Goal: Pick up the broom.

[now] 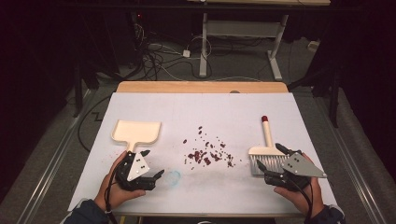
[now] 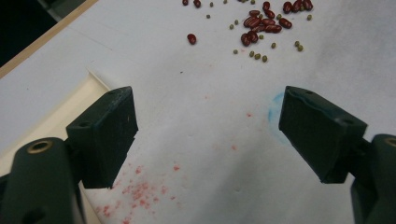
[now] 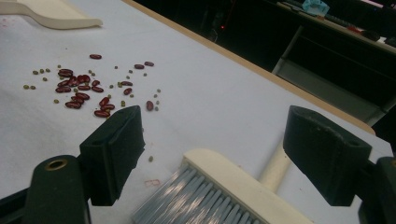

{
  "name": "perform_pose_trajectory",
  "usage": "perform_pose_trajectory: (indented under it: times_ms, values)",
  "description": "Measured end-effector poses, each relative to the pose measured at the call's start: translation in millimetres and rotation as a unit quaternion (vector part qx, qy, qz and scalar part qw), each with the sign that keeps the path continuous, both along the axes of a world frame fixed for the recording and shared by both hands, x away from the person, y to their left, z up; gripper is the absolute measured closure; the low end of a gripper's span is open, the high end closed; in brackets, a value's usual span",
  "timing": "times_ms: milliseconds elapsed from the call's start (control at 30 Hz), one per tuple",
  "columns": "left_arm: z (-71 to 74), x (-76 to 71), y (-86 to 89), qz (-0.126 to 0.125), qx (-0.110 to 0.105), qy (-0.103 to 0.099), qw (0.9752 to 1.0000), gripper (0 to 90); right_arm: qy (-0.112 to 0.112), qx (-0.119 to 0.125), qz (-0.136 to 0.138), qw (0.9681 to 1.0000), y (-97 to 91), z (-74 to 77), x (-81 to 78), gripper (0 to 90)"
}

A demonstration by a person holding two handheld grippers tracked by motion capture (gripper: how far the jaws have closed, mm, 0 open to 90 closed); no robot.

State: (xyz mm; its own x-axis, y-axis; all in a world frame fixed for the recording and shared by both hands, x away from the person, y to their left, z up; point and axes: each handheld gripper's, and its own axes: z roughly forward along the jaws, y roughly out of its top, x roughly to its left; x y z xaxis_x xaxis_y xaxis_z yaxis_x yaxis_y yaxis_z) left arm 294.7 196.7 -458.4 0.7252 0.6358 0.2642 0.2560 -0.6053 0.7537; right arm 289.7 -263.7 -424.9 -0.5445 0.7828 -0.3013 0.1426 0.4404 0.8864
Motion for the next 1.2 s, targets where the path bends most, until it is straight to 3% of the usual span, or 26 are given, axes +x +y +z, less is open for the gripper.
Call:
perform_pose_trajectory:
  times_ms: [400, 567, 700, 767, 833, 900, 933, 1000, 1033, 1067, 1100, 1200]
  values:
    - [-1.2, -1.1, 0.0, -0.004, 0.003, 0.002, 1.0000, 18.6, -0.001, -0.006, -0.008, 1.0000, -0.1, 2.2, 3.7, 21.2]
    - [-2.5, -1.1, -2.4, -0.008, 0.012, 0.005, 0.9999, 18.6, 0.002, -0.009, -0.029, 0.9995, -1.6, 11.7, 17.4, 21.9]
    - [-3.7, 0.0, -2.6, -0.007, 0.014, 0.011, 0.9998, 19.0, 0.032, -0.029, -0.072, 0.9965, -1.9, 20.3, 43.6, 24.0]
    - [-4.1, 0.2, -3.4, -0.009, 0.016, 0.013, 0.9998, 19.1, 0.073, -0.041, -0.107, 0.9908, -2.6, 23.3, 62.5, 24.5]
    - [-4.3, 0.5, -4.3, -0.010, 0.017, 0.013, 0.9997, 19.1, 0.114, -0.029, -0.129, 0.9846, -5.3, 24.5, 81.8, 25.9]
    - [-4.8, 0.3, -4.7, -0.011, 0.018, 0.014, 0.9997, 19.1, 0.166, -0.024, -0.152, 0.9739, -8.6, 21.8, 103.8, 25.6]
    - [-5.1, 0.2, -4.5, -0.012, 0.019, 0.016, 0.9996, 19.1, 0.182, -0.018, -0.158, 0.9702, -10.9, 19.6, 113.3, 26.5]
    - [-5.8, 0.2, -3.6, -0.011, 0.019, 0.017, 0.9996, 19.1, 0.227, -0.021, -0.169, 0.9589, -14.7, 11.8, 133.1, 26.6]
    - [-5.9, 0.3, -3.1, -0.012, 0.019, 0.018, 0.9996, 19.1, 0.241, -0.016, -0.173, 0.9549, -16.0, 7.7, 140.7, 28.2]
    - [-5.9, 0.3, -3.1, -0.012, 0.019, 0.018, 0.9996, 19.1, 0.241, -0.016, -0.173, 0.9549, -16.0, 7.7, 140.7, 28.2]
    - [-6.3, 0.3, -2.3, -0.012, 0.020, 0.019, 0.9995, 19.1, 0.264, -0.018, -0.181, 0.9472, -16.5, -2.1, 154.4, 30.4]
    - [-6.3, -0.5, -2.4, -0.014, 0.022, 0.020, 0.9995, 19.1, 0.312, -0.022, -0.189, 0.9308, -16.3, -21.1, 171.6, 39.2]
